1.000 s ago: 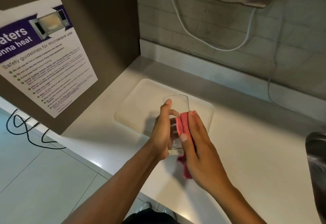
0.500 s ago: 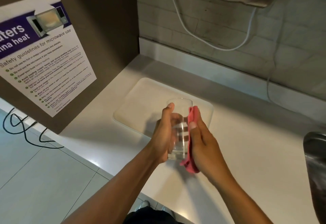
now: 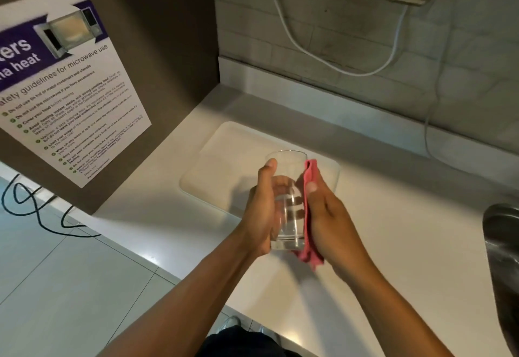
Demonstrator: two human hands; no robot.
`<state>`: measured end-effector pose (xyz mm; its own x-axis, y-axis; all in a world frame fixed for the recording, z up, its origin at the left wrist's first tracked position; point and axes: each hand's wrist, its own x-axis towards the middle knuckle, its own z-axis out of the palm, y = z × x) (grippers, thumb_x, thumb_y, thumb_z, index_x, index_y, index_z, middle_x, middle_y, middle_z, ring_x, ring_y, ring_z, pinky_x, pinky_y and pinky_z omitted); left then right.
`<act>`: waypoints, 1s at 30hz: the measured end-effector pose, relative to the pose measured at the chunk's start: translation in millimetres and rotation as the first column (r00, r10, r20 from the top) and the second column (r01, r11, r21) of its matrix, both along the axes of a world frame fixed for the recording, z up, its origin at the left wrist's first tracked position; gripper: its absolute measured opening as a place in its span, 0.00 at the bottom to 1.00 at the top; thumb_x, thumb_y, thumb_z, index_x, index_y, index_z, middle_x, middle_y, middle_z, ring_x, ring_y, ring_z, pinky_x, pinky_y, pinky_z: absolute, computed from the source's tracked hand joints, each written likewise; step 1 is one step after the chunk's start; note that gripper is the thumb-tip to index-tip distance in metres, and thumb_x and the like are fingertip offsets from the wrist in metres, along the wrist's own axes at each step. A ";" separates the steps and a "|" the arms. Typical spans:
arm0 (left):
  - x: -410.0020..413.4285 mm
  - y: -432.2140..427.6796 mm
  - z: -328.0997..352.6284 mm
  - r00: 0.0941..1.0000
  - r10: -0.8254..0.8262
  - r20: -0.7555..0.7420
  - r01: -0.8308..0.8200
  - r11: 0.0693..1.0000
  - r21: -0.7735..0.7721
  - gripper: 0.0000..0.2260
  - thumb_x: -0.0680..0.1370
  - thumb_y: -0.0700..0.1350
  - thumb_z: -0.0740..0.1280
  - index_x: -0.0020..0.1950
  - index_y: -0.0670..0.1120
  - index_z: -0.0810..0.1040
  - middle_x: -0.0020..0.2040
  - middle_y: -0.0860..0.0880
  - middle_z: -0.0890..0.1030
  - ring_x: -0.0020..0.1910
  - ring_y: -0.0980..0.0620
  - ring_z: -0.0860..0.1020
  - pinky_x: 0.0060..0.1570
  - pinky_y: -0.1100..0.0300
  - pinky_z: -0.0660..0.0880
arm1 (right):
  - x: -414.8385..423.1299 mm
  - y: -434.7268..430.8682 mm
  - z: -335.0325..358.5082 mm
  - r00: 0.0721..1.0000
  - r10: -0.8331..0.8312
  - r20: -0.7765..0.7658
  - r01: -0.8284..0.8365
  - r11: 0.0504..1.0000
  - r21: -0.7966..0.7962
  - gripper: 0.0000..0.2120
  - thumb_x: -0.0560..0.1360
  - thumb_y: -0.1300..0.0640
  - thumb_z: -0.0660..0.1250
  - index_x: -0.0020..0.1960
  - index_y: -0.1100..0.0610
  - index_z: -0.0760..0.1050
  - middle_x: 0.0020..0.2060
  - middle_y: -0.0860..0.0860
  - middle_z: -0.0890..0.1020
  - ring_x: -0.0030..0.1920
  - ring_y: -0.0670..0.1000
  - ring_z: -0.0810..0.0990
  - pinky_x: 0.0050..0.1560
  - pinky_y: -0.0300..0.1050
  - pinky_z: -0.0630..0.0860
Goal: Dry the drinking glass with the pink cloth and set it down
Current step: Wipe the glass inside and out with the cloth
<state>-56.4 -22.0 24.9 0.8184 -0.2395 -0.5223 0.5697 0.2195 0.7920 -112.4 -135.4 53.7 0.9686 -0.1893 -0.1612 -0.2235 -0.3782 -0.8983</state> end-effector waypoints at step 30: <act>-10.4 -5.5 5.5 1.000 -0.013 -0.016 0.012 0.997 -0.071 0.38 0.80 0.74 0.58 0.61 0.42 0.87 0.58 0.35 0.89 0.56 0.37 0.88 0.60 0.41 0.83 | -10.3 -8.1 5.9 0.999 -0.035 0.032 0.032 0.994 0.101 0.21 0.83 0.36 0.48 0.74 0.32 0.65 0.58 0.39 0.84 0.55 0.42 0.84 0.61 0.50 0.79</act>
